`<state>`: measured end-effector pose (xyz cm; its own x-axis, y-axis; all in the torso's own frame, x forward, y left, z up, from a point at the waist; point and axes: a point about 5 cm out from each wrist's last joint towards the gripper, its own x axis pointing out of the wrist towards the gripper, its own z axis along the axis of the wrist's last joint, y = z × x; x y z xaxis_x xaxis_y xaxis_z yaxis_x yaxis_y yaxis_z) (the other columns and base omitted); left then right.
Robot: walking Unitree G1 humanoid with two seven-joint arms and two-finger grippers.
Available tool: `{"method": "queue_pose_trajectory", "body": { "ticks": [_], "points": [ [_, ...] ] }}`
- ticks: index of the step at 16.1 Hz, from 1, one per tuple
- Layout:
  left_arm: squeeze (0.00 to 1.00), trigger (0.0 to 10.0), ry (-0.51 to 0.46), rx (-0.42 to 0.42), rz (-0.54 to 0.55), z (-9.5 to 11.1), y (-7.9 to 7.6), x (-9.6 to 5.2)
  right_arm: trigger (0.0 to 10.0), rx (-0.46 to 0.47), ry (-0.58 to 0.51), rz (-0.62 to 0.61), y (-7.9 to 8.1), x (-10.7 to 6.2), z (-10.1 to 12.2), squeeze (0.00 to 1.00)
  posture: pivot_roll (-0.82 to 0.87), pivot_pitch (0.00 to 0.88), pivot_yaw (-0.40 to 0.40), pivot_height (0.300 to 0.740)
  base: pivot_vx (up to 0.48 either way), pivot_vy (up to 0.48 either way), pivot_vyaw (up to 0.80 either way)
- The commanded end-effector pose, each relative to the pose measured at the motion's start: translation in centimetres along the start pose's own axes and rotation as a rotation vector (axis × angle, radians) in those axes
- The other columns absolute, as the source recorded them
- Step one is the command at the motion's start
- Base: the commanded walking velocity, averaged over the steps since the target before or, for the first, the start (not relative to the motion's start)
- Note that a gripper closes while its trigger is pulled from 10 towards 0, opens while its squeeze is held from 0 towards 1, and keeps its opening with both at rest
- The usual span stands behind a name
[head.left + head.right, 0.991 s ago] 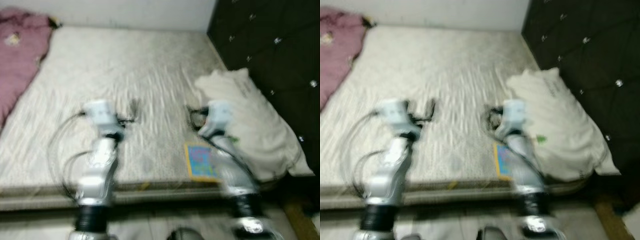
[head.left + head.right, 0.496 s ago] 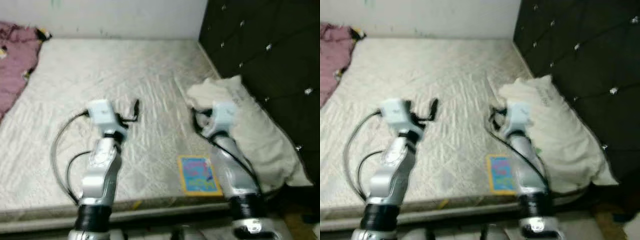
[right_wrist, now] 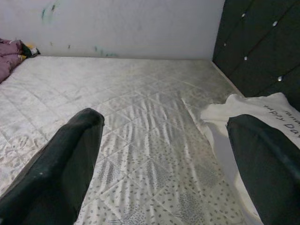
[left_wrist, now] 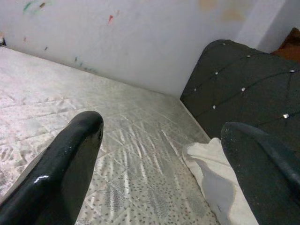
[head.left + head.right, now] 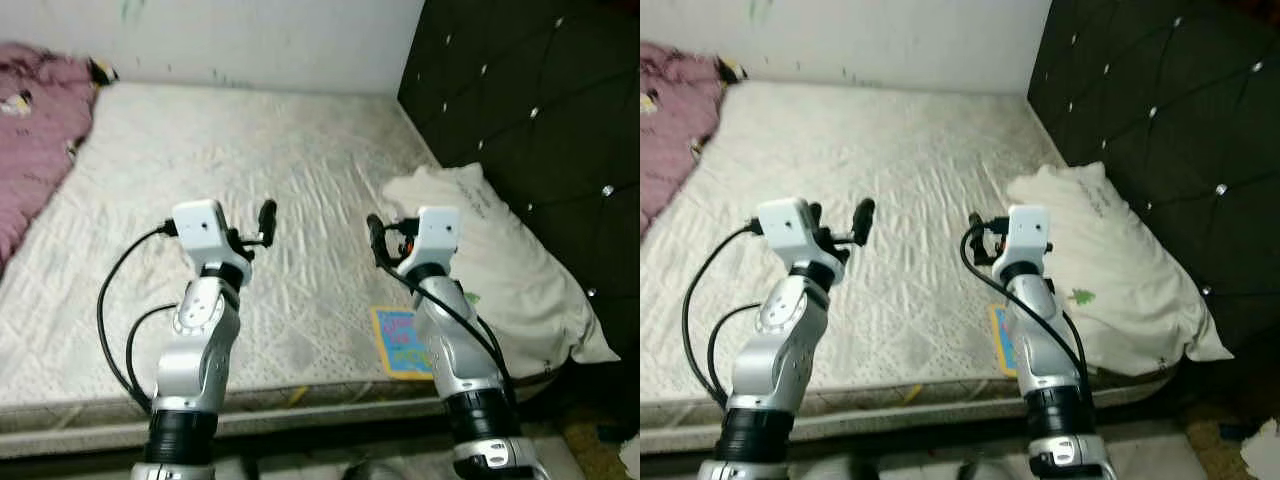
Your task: Clean up the room
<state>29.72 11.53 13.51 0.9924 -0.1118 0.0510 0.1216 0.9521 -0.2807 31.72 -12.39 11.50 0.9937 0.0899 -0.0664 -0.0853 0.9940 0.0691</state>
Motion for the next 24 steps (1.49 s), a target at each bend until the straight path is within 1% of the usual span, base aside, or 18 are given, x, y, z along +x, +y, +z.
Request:
{"method": "queue_pose_trajectory", "body": {
  "ticks": [1,19,21,24],
  "points": [
    [0.00,10.0,0.011,-0.028,-0.022,-0.3,-0.9,0.1,10.0,-0.008,-0.002,-0.029,-1.0,0.0,0.1,0.00,0.03,0.000,-0.066,0.740,0.000,0.480,0.00],
    [0.00,10.0,-0.005,-0.032,-0.007,-0.1,-0.8,0.3,10.0,-0.020,0.032,-0.006,-0.9,0.2,-0.4,0.00,0.03,0.000,-0.073,0.740,0.000,0.480,0.00],
    [0.00,10.0,-0.006,-0.035,-0.004,-0.2,-0.8,0.3,10.0,-0.025,0.060,0.011,-0.6,0.3,-0.8,0.00,0.03,0.000,-0.073,0.740,0.000,0.480,0.00],
    [0.00,10.0,-0.004,-0.034,-0.005,-0.2,-0.9,0.3,10.0,-0.025,0.067,0.013,-0.7,0.3,-1.0,0.00,0.03,0.000,-0.074,0.740,0.000,0.480,0.00]
  ]
}}
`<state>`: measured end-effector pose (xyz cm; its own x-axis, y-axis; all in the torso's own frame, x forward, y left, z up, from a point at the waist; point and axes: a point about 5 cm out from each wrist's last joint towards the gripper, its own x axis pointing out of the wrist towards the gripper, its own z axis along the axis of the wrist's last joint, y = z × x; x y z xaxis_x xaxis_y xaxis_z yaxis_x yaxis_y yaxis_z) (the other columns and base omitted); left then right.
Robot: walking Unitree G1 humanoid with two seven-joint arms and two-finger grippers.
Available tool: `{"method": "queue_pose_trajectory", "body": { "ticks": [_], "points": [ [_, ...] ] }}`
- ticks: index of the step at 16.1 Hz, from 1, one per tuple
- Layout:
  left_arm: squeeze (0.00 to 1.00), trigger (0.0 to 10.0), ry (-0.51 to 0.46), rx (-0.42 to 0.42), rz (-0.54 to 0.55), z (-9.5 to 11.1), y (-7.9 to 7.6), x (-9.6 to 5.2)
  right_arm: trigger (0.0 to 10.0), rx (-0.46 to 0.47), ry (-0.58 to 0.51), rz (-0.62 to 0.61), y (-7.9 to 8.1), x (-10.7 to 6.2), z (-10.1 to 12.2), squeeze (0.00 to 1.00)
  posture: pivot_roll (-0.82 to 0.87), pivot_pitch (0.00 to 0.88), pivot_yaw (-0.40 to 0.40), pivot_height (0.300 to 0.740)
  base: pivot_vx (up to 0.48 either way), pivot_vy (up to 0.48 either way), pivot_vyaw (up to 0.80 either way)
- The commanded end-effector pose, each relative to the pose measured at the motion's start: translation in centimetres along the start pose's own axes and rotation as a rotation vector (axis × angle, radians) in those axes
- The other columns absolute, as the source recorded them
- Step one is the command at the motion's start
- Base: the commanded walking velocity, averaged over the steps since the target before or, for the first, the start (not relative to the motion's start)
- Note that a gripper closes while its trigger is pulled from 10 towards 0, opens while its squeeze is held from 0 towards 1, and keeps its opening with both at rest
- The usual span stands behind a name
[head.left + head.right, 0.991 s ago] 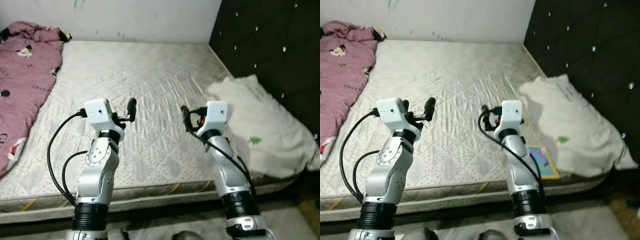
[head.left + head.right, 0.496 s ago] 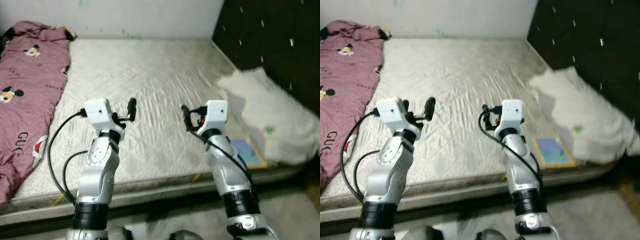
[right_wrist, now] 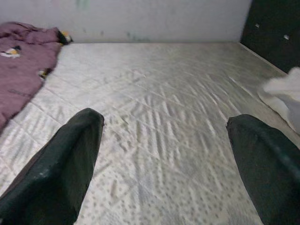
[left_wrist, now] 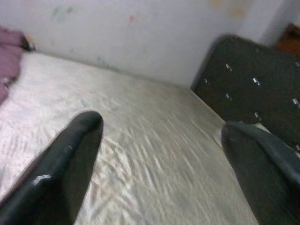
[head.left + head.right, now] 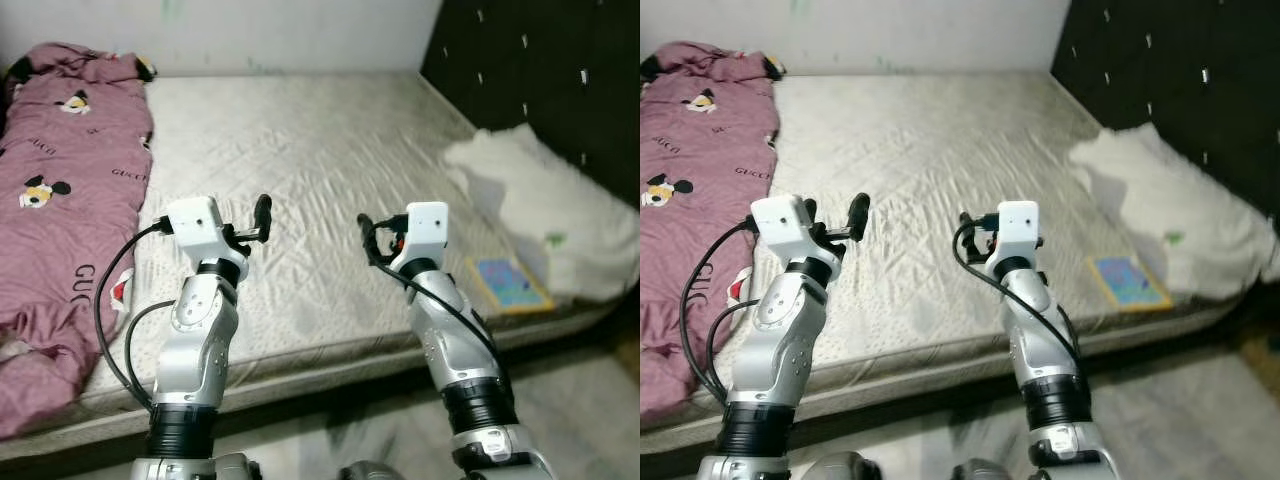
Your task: Clean up the room
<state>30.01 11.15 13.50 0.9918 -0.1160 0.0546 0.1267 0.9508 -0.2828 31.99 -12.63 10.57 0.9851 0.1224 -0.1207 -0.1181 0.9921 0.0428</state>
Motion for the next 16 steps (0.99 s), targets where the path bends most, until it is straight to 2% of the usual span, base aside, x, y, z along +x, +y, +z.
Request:
{"method": "queue_pose_trajectory", "body": {
  "ticks": [1,16],
  "points": [
    [0.00,10.0,-0.002,-0.032,0.000,-0.08,-0.53,-0.05,10.0,0.006,0.011,-0.017,-0.35,0.01,-0.07,0.00,0.03,0.000,-0.074,0.740,0.000,0.480,0.00],
    [0.00,10.0,-0.007,-0.024,-0.001,0.01,-0.55,0.20,10.0,-0.003,0.020,0.004,-0.09,0.17,-0.16,0.00,0.02,0.000,-0.068,0.740,0.000,0.480,0.00]
  ]
}}
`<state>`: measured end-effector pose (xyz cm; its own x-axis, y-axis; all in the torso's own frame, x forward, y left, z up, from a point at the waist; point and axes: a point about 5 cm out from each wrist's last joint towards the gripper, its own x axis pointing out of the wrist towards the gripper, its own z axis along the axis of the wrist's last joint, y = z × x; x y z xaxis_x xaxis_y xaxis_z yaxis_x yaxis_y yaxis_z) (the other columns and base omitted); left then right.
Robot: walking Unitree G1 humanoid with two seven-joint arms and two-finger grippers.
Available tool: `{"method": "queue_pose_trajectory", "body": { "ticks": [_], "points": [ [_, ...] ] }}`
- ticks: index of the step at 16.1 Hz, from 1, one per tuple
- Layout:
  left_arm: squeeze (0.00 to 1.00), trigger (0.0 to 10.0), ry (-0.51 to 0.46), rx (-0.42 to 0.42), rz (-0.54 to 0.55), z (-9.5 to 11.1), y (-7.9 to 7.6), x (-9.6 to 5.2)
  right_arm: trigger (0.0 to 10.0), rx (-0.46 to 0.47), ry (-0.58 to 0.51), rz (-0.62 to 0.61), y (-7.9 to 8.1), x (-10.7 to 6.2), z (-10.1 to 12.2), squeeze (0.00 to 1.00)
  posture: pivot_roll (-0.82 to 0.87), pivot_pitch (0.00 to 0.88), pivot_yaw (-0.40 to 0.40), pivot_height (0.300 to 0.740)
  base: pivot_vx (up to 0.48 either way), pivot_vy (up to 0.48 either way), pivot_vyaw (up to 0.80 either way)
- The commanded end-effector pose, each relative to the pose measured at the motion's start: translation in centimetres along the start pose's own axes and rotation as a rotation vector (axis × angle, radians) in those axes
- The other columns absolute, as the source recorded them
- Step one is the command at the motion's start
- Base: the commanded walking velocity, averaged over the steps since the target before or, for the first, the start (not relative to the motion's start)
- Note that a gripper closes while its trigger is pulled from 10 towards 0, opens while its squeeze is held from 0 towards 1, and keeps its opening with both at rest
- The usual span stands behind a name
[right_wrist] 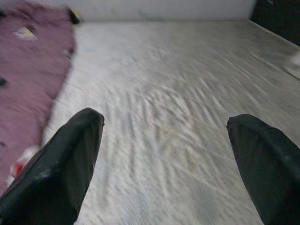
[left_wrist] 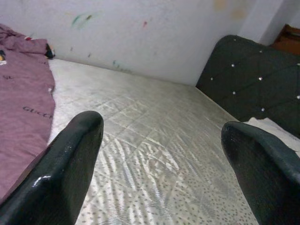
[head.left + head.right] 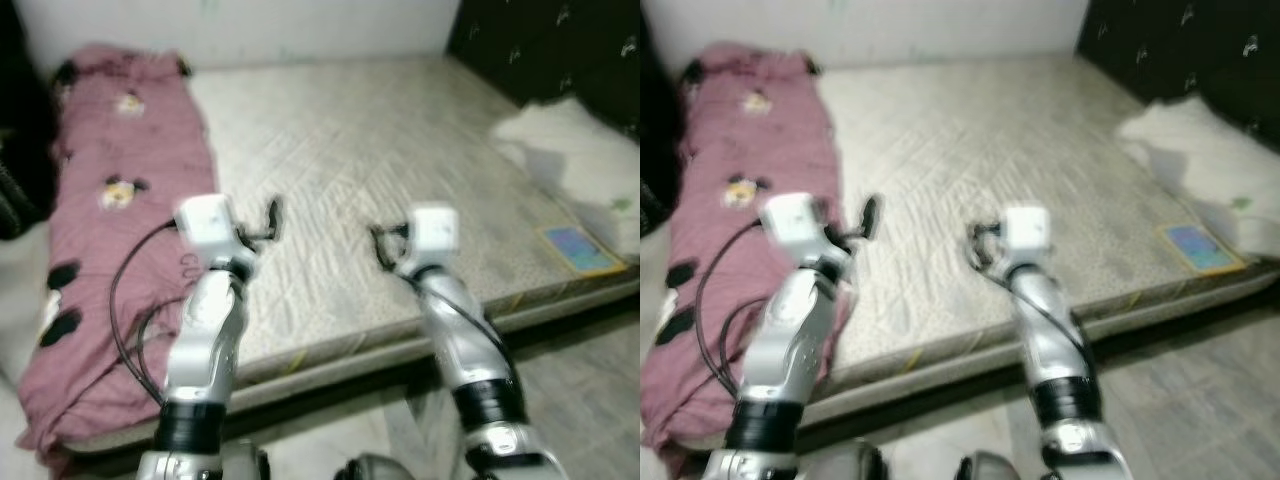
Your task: Clean up the room
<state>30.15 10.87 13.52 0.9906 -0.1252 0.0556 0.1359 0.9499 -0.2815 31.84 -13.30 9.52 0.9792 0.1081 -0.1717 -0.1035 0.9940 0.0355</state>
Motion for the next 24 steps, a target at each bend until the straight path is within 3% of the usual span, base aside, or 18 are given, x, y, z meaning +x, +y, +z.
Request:
{"method": "queue_pose_trajectory", "body": {
  "ticks": [1,14,18,19,21,24],
  "points": [
    [0.00,10.0,-0.009,-0.024,0.008,0.1,-0.3,0.1,10.0,0.001,-0.032,0.022,0.6,0.2,0.9,0.00,0.02,0.000,-0.068,0.740,0.000,0.480,0.00],
    [0.00,10.0,-0.002,0.009,0.029,0.1,-0.1,0.3,10.0,-0.004,-0.032,0.049,1.0,0.5,1.0,0.00,0.03,0.000,-0.065,0.740,0.000,0.443,0.00],
    [0.00,10.0,0.047,0.157,0.057,0.0,0.5,0.2,10.0,-0.004,-0.031,0.058,1.1,0.6,1.0,0.00,0.03,0.000,-0.065,0.740,0.000,0.000,0.00],
    [0.00,10.0,0.035,0.060,-0.039,-0.1,0.7,-0.2,10.0,-0.005,-0.030,0.060,1.1,0.6,0.9,0.00,0.03,0.000,-0.065,0.740,0.000,0.000,0.00],
    [0.00,10.0,0.022,0.123,-0.017,-0.1,1.0,-0.3,10.0,-0.008,-0.029,0.064,1.1,0.6,1.0,0.00,0.03,0.000,-0.064,0.740,0.000,0.000,0.00],
    [0.00,10.0,-0.067,0.215,-0.047,1.0,0.0,0.0,10.0,-0.018,-0.044,0.079,1.3,0.7,1.2,0.00,0.03,0.000,-0.064,0.740,0.000,0.000,0.40]
  ]
}}
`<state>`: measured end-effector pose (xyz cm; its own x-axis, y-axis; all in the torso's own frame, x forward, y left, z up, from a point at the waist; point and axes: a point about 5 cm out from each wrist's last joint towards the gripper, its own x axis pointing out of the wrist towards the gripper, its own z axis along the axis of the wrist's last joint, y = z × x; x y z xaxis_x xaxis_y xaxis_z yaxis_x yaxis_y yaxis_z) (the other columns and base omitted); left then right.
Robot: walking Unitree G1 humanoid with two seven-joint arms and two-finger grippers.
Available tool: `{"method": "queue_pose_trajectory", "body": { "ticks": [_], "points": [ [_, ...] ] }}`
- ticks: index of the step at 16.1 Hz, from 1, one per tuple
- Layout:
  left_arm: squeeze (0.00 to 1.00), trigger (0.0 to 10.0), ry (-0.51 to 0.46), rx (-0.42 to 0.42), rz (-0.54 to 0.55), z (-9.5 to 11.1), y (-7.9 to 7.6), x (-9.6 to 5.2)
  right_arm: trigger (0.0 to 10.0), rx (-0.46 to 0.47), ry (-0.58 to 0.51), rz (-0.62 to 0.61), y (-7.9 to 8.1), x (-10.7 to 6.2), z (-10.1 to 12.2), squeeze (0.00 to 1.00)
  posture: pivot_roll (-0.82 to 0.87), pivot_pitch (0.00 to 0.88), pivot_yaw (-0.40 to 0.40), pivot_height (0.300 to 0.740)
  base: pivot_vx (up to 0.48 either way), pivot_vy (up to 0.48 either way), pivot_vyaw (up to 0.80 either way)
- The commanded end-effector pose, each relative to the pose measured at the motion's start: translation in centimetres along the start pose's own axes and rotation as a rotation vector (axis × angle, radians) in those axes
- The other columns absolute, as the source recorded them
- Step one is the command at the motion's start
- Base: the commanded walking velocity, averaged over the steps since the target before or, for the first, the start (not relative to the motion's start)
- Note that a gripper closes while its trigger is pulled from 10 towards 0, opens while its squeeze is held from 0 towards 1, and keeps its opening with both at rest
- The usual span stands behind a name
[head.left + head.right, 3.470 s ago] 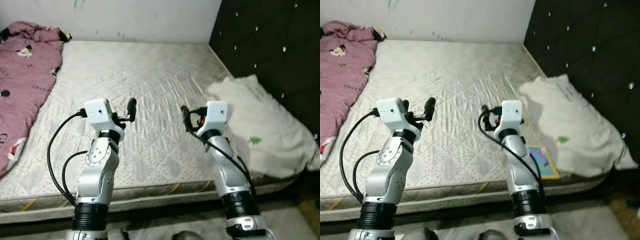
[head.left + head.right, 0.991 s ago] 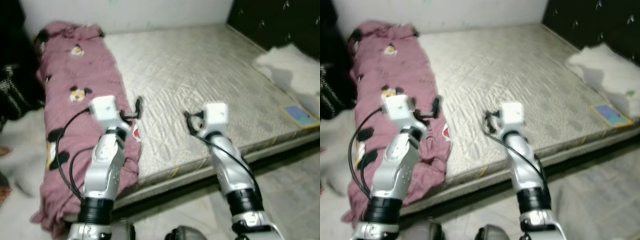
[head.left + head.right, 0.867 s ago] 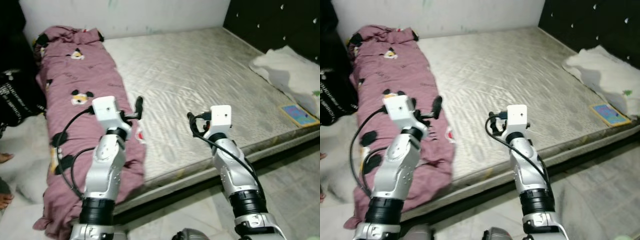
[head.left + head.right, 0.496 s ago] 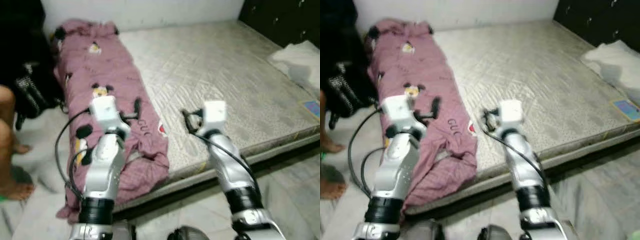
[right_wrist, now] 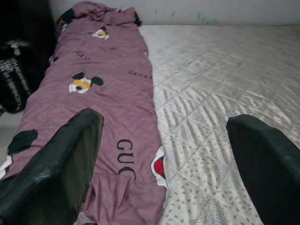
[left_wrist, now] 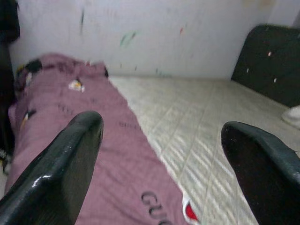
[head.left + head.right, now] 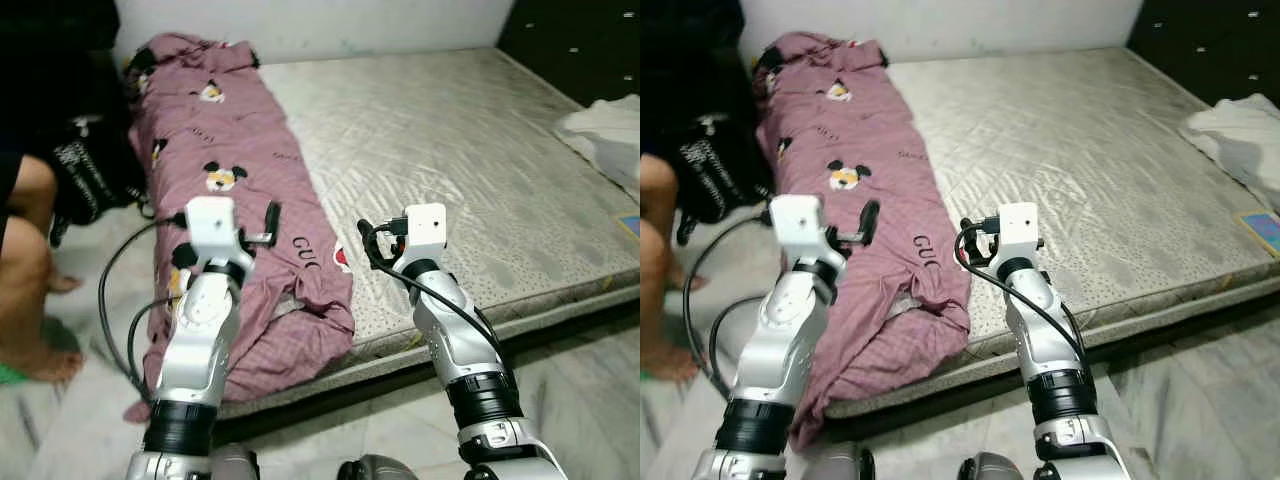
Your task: Clean up the room
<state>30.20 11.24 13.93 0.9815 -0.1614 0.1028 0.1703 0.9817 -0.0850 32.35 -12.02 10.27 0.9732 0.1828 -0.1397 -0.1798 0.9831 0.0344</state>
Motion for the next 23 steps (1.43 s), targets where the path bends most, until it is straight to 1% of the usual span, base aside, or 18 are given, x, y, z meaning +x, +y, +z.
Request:
{"method": "queue_pose_trajectory", "body": {
  "ticks": [1,3,5,8,10,11,12,15,19,21,23],
  "points": [
    [0.00,10.0,-0.034,-0.014,-0.023,0.7,-0.4,0.1,10.0,-0.013,-0.019,0.011,0.2,0.2,0.5,0.00,0.03,0.000,-0.060,0.740,0.000,0.000,0.80],
    [0.00,10.0,-0.055,-0.037,0.003,0.9,0.0,0.0,10.0,-0.010,-0.021,0.010,0.2,0.3,0.6,0.00,0.04,0.000,-0.056,0.740,0.000,0.000,0.80],
    [0.00,10.0,-0.044,-0.021,0.015,0.8,0.0,0.0,10.0,-0.010,-0.026,0.010,0.2,0.4,0.9,0.00,0.04,0.004,-0.055,0.740,0.000,0.000,0.60],
    [0.00,10.0,-0.028,-0.022,0.038,0.8,0.3,0.0,10.0,-0.007,-0.044,0.025,0.6,0.6,1.4,0.00,0.05,0.047,-0.049,0.740,0.000,0.000,0.00],
    [0.00,10.0,-0.029,0.030,0.059,0.9,0.4,-0.1,10.0,-0.001,-0.056,0.026,1.0,0.6,1.6,0.00,0.06,0.055,-0.051,0.740,0.000,0.000,0.00],
    [0.00,10.0,-0.008,-0.030,0.040,0.6,0.4,-0.2,10.0,0.004,-0.054,0.026,1.0,0.5,1.5,0.00,0.06,0.050,-0.049,0.740,0.000,0.000,0.00],
    [0.00,10.0,0.006,-0.058,0.047,0.3,0.6,-0.3,10.0,0.009,-0.051,0.025,1.0,0.5,1.4,0.00,0.06,0.047,-0.049,0.740,0.000,0.000,0.00],
    [0.00,10.0,0.020,-0.071,0.061,0.1,0.7,-0.3,10.0,0.025,-0.040,0.017,0.9,0.5,1.1,0.00,0.05,0.039,-0.047,0.740,0.000,0.000,0.00],
    [0.00,10.0,0.010,-0.074,0.040,0.3,0.5,-0.2,10.0,0.030,-0.035,0.014,0.9,0.5,1.0,0.00,0.05,0.026,-0.045,0.740,0.000,0.448,0.00],
    [0.00,10.0,0.013,-0.075,0.046,0.3,0.5,-0.1,10.0,0.031,-0.038,0.011,0.8,0.5,1.0,0.00,0.05,0.019,-0.046,0.740,0.000,0.122,0.00],
    [0.00,10.0,0.013,-0.079,0.050,0.2,0.6,0.0,10.0,0.031,-0.040,0.012,0.8,0.6,1.1,0.00,0.05,0.015,-0.049,0.740,0.000,0.360,0.00]
  ]
}}
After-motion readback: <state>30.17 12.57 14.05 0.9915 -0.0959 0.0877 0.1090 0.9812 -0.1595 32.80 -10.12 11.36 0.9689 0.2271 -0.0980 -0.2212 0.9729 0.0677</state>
